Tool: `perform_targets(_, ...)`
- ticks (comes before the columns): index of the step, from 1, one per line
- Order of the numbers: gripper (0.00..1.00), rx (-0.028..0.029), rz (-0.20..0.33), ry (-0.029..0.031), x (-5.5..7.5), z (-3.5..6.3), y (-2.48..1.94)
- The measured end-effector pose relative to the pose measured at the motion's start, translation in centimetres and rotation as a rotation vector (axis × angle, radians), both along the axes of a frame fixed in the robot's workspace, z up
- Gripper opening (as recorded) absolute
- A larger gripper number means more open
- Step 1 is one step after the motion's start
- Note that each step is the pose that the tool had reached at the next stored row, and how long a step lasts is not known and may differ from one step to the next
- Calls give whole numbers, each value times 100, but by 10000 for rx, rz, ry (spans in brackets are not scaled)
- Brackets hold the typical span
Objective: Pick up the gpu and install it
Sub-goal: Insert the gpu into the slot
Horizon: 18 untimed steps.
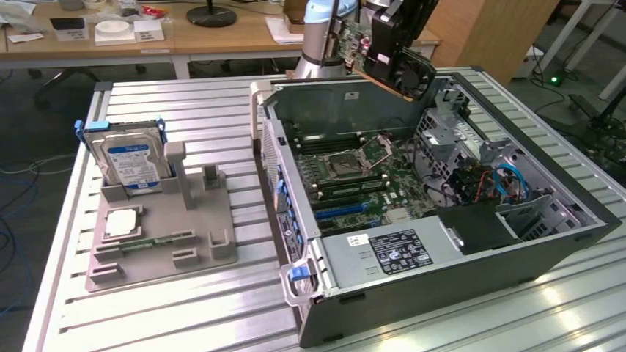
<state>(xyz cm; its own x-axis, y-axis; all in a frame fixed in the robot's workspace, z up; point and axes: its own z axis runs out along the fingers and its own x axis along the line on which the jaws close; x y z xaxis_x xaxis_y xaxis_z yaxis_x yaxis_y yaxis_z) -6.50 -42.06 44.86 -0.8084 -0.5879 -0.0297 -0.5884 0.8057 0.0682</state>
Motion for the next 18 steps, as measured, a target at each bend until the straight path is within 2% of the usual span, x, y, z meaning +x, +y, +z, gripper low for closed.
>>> perform_targets(18, 28, 27, 1562, -1, 0, 0, 0)
